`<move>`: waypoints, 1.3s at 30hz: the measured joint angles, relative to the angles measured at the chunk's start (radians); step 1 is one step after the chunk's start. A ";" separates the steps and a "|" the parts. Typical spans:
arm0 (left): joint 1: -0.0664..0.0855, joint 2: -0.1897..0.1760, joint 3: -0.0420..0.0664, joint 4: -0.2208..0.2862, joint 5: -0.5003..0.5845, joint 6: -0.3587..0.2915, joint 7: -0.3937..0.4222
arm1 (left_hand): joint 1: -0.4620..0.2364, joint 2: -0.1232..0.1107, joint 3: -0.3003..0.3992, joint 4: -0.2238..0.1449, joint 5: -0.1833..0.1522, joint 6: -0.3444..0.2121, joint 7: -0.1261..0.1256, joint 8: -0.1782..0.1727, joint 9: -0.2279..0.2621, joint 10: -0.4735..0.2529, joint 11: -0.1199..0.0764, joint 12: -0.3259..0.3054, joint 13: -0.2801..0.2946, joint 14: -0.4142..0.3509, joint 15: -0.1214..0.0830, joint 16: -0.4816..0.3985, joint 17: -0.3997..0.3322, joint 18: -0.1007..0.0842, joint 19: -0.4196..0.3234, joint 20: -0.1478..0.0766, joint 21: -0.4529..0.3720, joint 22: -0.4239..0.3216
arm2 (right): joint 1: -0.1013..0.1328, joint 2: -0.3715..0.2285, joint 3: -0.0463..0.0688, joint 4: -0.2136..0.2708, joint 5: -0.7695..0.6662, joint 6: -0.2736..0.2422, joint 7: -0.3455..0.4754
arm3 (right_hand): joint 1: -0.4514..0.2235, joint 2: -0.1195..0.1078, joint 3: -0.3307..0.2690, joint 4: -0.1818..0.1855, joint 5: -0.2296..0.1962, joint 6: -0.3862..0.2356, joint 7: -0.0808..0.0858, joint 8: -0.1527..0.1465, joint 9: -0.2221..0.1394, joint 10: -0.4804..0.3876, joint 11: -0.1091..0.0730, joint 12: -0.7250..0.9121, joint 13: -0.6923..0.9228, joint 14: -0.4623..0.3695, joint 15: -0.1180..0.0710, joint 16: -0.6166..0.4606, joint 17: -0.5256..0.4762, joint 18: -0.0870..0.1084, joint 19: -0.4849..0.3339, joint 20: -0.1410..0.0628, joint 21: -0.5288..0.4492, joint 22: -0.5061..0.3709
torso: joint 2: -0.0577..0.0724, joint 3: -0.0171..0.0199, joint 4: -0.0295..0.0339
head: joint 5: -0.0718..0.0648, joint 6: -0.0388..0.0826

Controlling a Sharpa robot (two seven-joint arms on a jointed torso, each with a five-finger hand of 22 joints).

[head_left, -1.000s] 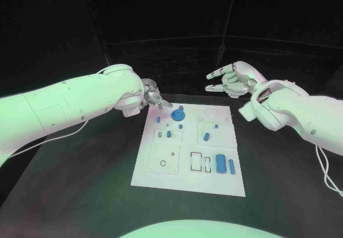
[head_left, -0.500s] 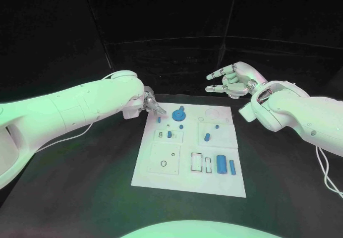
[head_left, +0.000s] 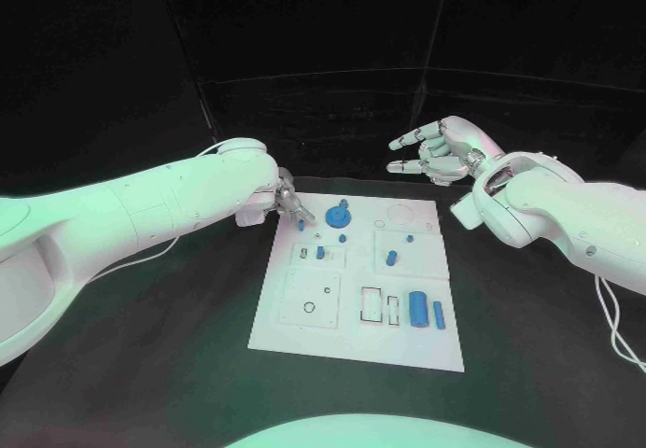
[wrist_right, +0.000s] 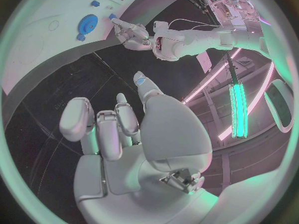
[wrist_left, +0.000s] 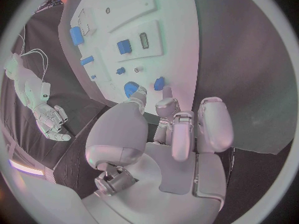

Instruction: Assemble the parts on the task board

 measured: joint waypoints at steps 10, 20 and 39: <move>-0.002 0.012 0.000 -0.019 -0.006 0.009 0.006 | 0.030 0.014 -0.010 -0.010 0.000 0.008 0.000 0.000 -0.011 0.000 0.000 0.000 -0.001 0.000 0.000 0.000 0.000 0.000 0.000 0.000 0.000 0.001 | 0.000 0.001 0.000 0.000 0.000 0.000 0.000 | 0.000 0.000 0.000 0.000 0.000 0.000 0.000 0.000 0.000 0.000 0.000 0.000 0.000 0.000 0.000 0.000 0.000 0.000 0.000 0.000 0.000 0.000 | 0.000 -0.0002 0.0004 | 0.000 -0.002; -0.005 0.024 0.000 -0.037 -0.008 0.020 0.008 | 0.050 0.024 -0.017 -0.017 0.000 0.015 0.000 0.000 -0.019 0.000 0.000 0.000 -0.002 0.000 0.000 0.000 0.000 0.000 0.004 0.004 0.000 0.004 | 0.000 0.004 0.000 -0.001 0.000 0.001 0.000 | 0.000 0.000 0.000 0.000 0.000 0.000 0.000 0.000 0.000 0.000 0.000 0.000 0.000 0.000 0.000 0.000 0.000 0.000 0.000 0.000 0.000 0.000 | 0.000 -0.0005 0.0004 | 0.001 -0.005; -0.006 0.035 0.000 -0.056 -0.010 0.036 0.009 | 0.082 0.037 -0.025 -0.033 0.000 0.022 0.000 -0.005 -0.030 0.000 0.000 0.000 -0.005 0.000 0.000 0.000 0.000 0.000 0.004 0.003 0.000 0.005 | 0.000 0.007 0.000 -0.002 0.000 0.001 0.001 | 0.000 0.000 0.000 0.000 0.000 0.000 0.000 0.000 0.000 0.000 0.000 0.000 0.000 0.000 0.000 0.000 0.000 0.000 0.000 0.000 0.000 0.000 | 0.000 -0.0003 0.0004 | -0.003 -0.011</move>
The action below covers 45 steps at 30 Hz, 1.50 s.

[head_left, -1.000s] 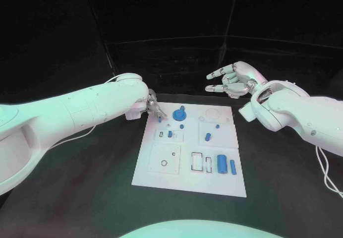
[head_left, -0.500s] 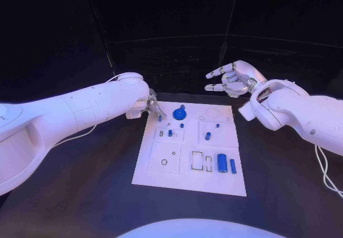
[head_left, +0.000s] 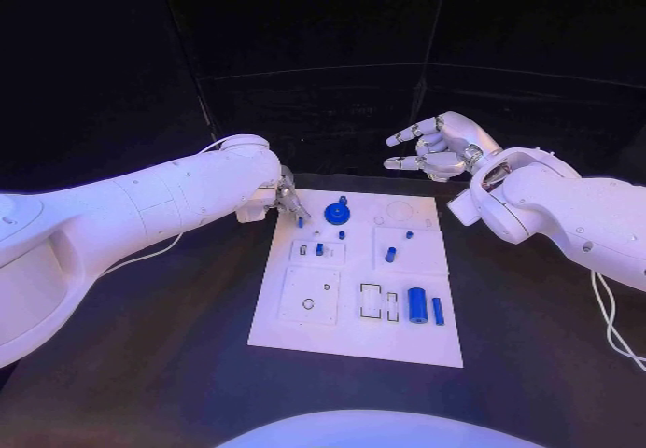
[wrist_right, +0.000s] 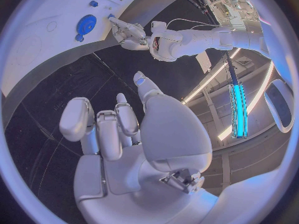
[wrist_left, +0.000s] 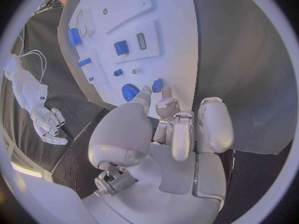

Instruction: Assemble the parts on the task board

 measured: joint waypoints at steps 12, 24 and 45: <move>-0.002 0.002 0.000 -0.001 0.000 0.008 0.008 | 0.039 0.023 0.004 -0.023 0.000 0.007 0.000 0.000 -0.014 0.000 0.000 0.000 -0.001 0.000 0.000 0.000 0.000 0.000 0.000 0.000 0.000 0.001 | 0.000 0.001 0.000 -0.001 0.000 0.000 0.000 | -0.004 0.004 0.000 0.000 0.006 0.000 0.000 0.000 0.000 0.000 0.000 0.000 0.000 0.000 0.000 0.000 0.000 0.000 0.000 0.000 0.000 0.000 | 0.000 0.0001 0.0006 | 0.000 -0.003; -0.004 0.005 0.000 -0.003 0.001 0.017 0.025 | 0.120 0.077 0.061 -0.081 0.004 0.014 -0.007 -0.015 -0.038 -0.004 -0.004 0.000 -0.005 0.000 0.000 0.000 0.000 0.000 0.000 0.000 0.000 0.004 | 0.000 0.001 0.000 0.000 0.000 0.000 0.000 | -0.004 0.004 0.000 0.000 0.006 0.000 0.000 0.000 0.000 0.000 0.000 0.000 0.000 0.000 0.000 0.000 0.000 0.000 0.000 0.000 0.000 0.000 | -0.001 0.0001 0.0009 | 0.003 -0.003; -0.007 -0.038 0.000 0.035 0.038 -0.003 0.051 | 0.034 0.006 0.462 -0.129 0.010 0.012 0.006 0.016 -0.057 -0.011 -0.003 -0.028 -0.040 0.002 0.002 0.000 0.000 0.000 -0.003 0.003 0.000 0.009 | 0.000 -0.004 0.000 0.000 0.000 0.003 -0.001 | -0.004 0.004 -0.003 0.003 0.006 0.000 0.000 0.000 0.000 0.000 0.000 0.000 0.000 0.000 0.000 0.000 0.001 0.000 0.000 0.000 0.000 0.000 | -0.001 0.0003 0.0015 | 0.003 -0.003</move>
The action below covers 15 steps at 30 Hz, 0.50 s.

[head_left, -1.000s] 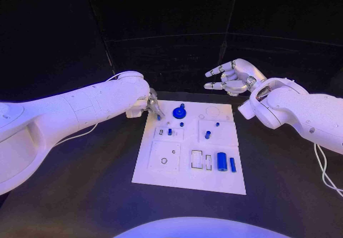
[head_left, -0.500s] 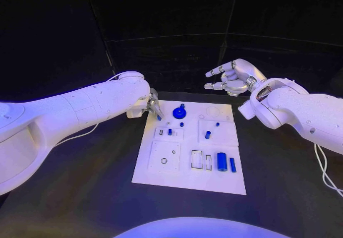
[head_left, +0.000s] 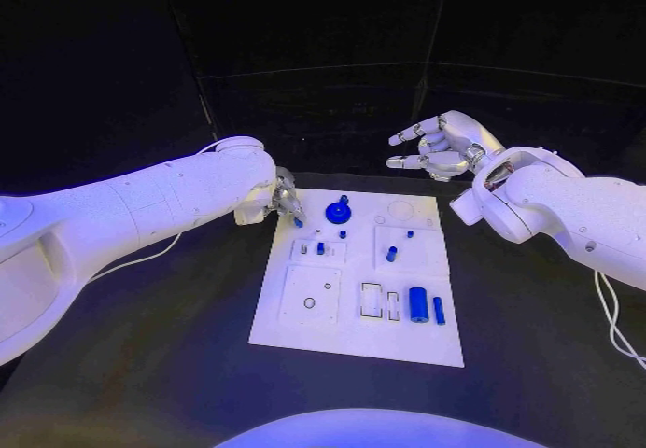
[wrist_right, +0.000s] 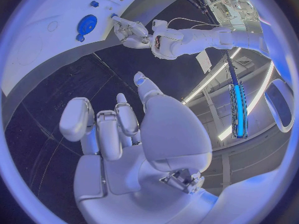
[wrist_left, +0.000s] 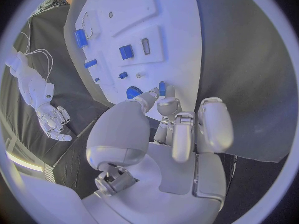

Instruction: Assemble the parts on the task board

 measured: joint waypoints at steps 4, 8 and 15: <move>0.000 -0.028 0.000 0.031 0.015 -0.013 0.003 | -0.011 -0.005 0.024 0.001 -0.001 0.000 0.000 0.008 0.002 0.000 0.000 0.000 0.000 0.000 0.000 0.000 0.000 0.000 0.000 0.000 0.000 0.002 | 0.000 0.000 0.000 0.000 0.000 0.002 -0.001 | 0.000 0.000 0.000 0.000 0.000 0.000 0.000 0.000 0.000 0.000 0.000 0.000 0.000 0.000 0.000 0.000 0.000 0.000 0.000 0.000 0.000 0.000 | 0.000 -0.0001 0.0011 | 0.002 0.001; 0.001 -0.065 0.000 0.086 0.032 -0.032 0.005 | -0.024 -0.014 0.046 -0.006 0.001 0.000 0.000 0.016 0.005 0.010 -0.002 0.000 0.000 0.000 0.000 0.000 0.000 0.000 0.000 0.000 0.000 0.003 | 0.000 -0.001 0.000 -0.001 0.000 0.004 -0.002 | 0.000 0.000 -0.003 0.003 0.000 0.000 0.000 0.000 0.000 0.000 0.000 0.000 0.000 0.000 0.000 0.000 0.000 0.000 0.000 0.000 0.000 0.000 | 0.000 -0.0004 0.0012 | 0.005 0.002; 0.001 -0.133 0.000 0.192 0.072 -0.096 0.026 | -0.039 -0.029 0.078 -0.002 0.017 0.004 -0.004 0.039 0.014 0.010 -0.002 -0.023 -0.036 0.000 0.000 0.000 0.000 0.000 0.000 0.000 0.000 0.003 | 0.000 -0.003 0.000 -0.002 0.000 0.008 -0.002 | -0.005 0.005 -0.005 0.005 0.000 0.000 0.000 0.000 0.000 0.000 0.000 0.000 0.000 0.000 0.000 0.000 0.000 0.000 0.000 0.000 0.000 0.000 | 0.000 -0.0011 0.0015 | 0.005 0.002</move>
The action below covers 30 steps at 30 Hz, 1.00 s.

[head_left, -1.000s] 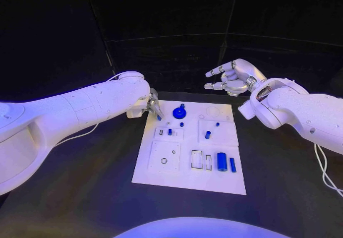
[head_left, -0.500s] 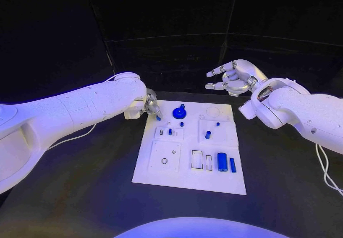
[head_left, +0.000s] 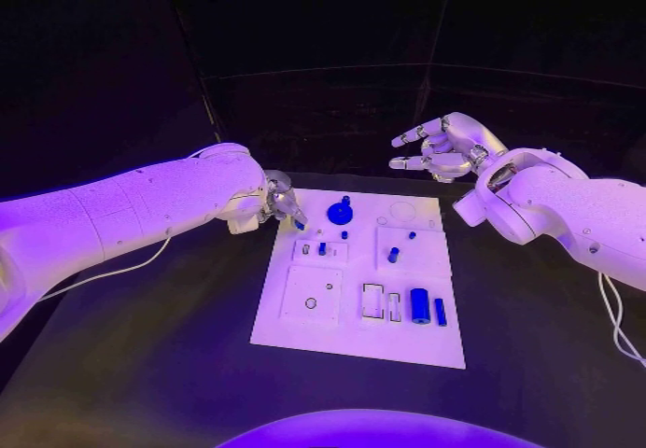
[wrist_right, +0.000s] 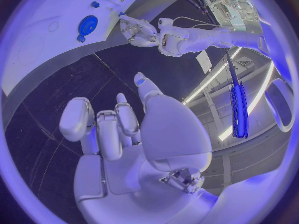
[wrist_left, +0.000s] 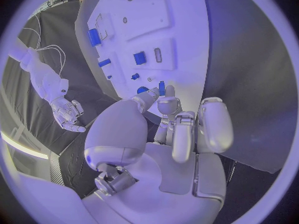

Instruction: Assemble the parts on the task board

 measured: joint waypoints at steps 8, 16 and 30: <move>-0.012 -0.080 -0.002 0.129 0.013 -0.092 0.031 | -0.011 -0.011 0.017 -0.006 0.000 -0.004 -0.004 0.007 0.003 0.000 0.000 0.000 -0.003 0.000 0.000 0.000 0.000 0.000 0.000 0.000 0.000 0.000 | 0.000 -0.002 0.000 -0.002 0.000 0.004 0.000 | 0.000 0.000 0.000 0.000 0.000 0.000 0.000 0.000 0.000 0.000 0.000 0.000 0.000 0.000 0.000 0.000 0.000 0.000 0.000 0.000 0.000 0.000 | 0.001 -0.0006 -0.0002 | 0.001 0.000; -0.031 -0.111 -0.002 0.197 -0.024 -0.143 0.042 | -0.017 -0.017 0.029 -0.012 0.000 -0.004 -0.004 0.009 0.004 0.001 0.002 0.000 -0.005 0.000 0.000 0.000 0.000 0.000 0.000 0.000 0.000 0.000 | 0.000 -0.002 0.000 -0.004 0.000 0.006 -0.001 | 0.000 0.000 0.000 0.000 0.000 0.000 0.000 0.000 0.000 0.000 0.000 0.000 0.000 0.000 0.000 0.000 0.000 0.000 0.000 0.000 0.000 0.000 | 0.001 -0.0007 -0.0009 | 0.006 -0.001; -0.047 -0.116 -0.002 0.223 -0.100 -0.141 0.011 | -0.020 -0.020 0.037 -0.010 -0.001 -0.004 -0.003 0.017 0.007 0.001 0.002 -0.005 -0.009 0.000 0.000 0.000 0.000 0.000 0.000 0.000 0.000 -0.002 | 0.000 -0.005 0.000 -0.003 0.000 0.009 -0.001 | 0.001 -0.001 0.000 0.000 0.000 0.000 0.000 0.000 0.000 0.000 0.000 0.000 0.000 0.000 0.000 0.000 0.000 0.000 0.000 0.000 0.000 0.000 | 0.001 0.0006 -0.0038 | 0.009 -0.005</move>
